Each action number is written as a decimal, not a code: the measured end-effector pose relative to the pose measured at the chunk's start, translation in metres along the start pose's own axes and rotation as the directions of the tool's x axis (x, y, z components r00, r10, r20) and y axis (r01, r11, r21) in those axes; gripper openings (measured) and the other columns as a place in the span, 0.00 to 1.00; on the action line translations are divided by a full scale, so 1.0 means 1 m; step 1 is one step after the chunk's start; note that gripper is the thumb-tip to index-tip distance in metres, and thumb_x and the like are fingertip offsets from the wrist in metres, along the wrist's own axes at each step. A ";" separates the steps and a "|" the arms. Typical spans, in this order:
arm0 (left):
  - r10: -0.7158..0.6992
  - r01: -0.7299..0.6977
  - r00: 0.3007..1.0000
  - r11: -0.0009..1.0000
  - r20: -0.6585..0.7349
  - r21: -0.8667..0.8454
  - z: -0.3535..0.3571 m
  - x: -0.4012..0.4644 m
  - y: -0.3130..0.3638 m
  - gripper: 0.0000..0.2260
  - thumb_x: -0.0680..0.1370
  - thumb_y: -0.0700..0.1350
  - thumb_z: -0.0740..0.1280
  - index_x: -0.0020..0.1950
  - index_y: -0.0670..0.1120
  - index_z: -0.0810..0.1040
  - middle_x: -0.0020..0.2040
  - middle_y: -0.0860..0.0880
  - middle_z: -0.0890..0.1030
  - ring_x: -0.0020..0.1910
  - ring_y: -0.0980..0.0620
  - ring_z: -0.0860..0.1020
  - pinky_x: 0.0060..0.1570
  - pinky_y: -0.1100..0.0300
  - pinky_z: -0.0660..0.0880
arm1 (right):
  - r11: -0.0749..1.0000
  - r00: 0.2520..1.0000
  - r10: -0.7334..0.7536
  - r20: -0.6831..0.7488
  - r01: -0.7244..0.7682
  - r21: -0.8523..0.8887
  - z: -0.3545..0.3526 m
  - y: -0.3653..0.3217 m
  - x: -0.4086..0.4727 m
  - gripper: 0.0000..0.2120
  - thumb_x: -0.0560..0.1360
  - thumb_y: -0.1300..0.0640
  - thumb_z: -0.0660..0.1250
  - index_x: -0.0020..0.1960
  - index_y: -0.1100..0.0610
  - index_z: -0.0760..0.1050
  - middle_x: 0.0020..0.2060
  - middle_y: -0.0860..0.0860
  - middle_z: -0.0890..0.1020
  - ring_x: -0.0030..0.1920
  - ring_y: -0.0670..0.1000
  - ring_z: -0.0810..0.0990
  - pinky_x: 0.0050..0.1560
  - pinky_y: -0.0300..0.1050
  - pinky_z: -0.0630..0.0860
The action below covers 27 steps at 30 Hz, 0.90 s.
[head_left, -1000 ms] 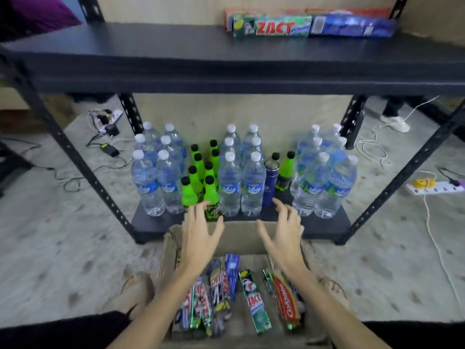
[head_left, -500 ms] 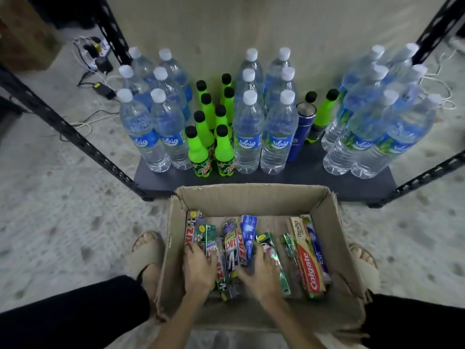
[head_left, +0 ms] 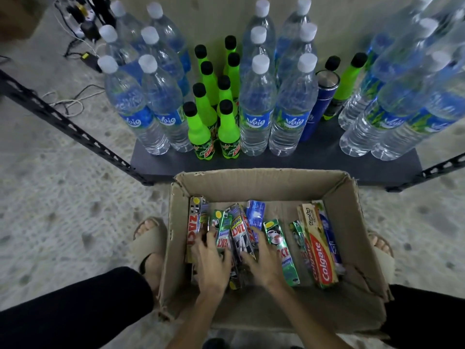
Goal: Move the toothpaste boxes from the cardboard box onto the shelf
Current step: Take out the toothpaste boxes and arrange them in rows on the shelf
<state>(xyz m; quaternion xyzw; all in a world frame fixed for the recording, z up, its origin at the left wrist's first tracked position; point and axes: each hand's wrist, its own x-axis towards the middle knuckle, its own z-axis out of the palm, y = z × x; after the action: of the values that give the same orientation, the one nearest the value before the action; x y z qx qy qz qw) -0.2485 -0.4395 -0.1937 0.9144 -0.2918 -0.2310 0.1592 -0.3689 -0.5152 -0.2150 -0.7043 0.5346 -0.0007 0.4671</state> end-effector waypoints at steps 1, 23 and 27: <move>0.028 -0.028 1.000 0.999 -0.003 -0.028 0.000 -0.001 0.001 0.26 0.79 0.46 0.69 0.75 0.51 0.64 0.71 0.46 0.68 0.71 0.45 0.66 0.68 0.47 0.69 | 0.999 1.000 0.021 0.014 -0.022 0.025 -0.002 0.004 0.001 0.36 0.78 0.43 0.69 0.79 0.39 0.53 0.73 0.50 0.72 0.73 0.56 0.70 0.73 0.62 0.62; 0.023 0.028 0.981 0.967 0.195 -0.253 0.006 0.016 0.000 0.33 0.81 0.55 0.66 0.81 0.47 0.56 0.76 0.41 0.61 0.71 0.47 0.69 0.73 0.49 0.66 | 0.982 0.987 0.003 -0.160 -0.033 -0.187 -0.039 0.049 0.002 0.26 0.83 0.43 0.58 0.79 0.45 0.57 0.76 0.48 0.67 0.76 0.49 0.61 0.75 0.52 0.55; 0.010 0.021 0.988 0.979 0.153 -0.201 0.013 0.015 -0.001 0.40 0.77 0.48 0.73 0.82 0.45 0.53 0.74 0.43 0.62 0.71 0.45 0.69 0.72 0.48 0.69 | 0.952 0.994 -0.047 -0.095 0.016 -0.306 -0.040 0.052 0.005 0.39 0.78 0.40 0.67 0.81 0.44 0.49 0.78 0.47 0.63 0.77 0.49 0.60 0.75 0.51 0.55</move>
<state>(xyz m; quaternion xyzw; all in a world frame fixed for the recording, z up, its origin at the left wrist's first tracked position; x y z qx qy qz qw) -0.2435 -0.4503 -0.2097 0.8739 -0.2755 -0.3295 0.2278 -0.4257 -0.5450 -0.2291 -0.7754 0.5399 0.0389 0.3253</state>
